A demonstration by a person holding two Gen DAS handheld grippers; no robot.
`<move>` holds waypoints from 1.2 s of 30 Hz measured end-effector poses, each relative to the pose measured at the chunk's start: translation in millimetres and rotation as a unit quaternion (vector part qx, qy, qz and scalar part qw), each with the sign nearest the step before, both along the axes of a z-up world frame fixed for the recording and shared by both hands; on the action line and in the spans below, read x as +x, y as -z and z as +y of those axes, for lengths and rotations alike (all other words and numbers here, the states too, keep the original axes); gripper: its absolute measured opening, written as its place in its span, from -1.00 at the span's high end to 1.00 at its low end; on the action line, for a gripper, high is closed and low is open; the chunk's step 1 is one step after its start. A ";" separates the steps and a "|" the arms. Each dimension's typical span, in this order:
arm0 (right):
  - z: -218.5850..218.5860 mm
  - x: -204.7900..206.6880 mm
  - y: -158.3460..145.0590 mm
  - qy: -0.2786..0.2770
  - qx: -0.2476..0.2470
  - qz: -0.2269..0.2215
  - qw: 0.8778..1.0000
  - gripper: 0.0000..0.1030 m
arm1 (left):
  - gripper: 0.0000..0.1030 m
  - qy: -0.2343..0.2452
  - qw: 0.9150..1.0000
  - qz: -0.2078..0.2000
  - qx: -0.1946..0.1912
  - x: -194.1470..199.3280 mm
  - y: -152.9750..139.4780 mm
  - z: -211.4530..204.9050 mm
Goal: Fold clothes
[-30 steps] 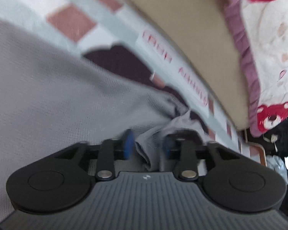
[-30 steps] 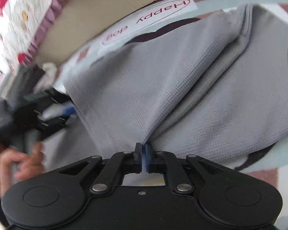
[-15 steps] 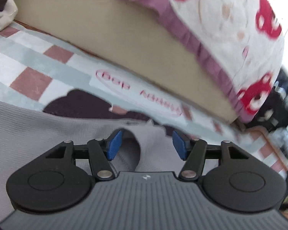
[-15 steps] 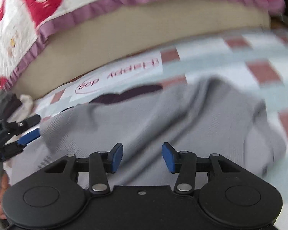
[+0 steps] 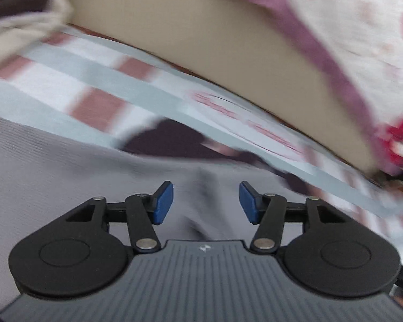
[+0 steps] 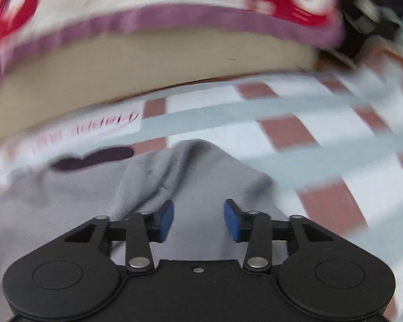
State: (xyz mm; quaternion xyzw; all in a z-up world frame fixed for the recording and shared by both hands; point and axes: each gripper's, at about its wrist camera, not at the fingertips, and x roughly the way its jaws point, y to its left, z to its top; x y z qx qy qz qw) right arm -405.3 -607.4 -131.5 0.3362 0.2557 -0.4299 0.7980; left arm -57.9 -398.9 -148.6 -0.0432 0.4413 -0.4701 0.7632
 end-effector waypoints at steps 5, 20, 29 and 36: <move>12.0 -38.6 23.4 0.045 0.115 -0.094 0.988 -0.20 | -0.09 0.117 0.992 0.051 0.024 -51.4 8.3 -35.0; -30.4 12.6 49.6 0.050 0.047 -0.180 0.981 0.11 | -0.11 0.091 0.989 0.089 0.077 -59.6 32.6 -44.2; 56.5 98.8 -53.2 -0.252 -0.197 -0.073 0.944 0.76 | -0.09 0.074 0.987 0.140 0.010 -33.3 16.6 2.2; 126.5 190.5 3.4 -0.384 -0.130 0.098 0.909 0.58 | -0.11 -0.013 0.990 0.140 0.009 20.8 23.8 76.4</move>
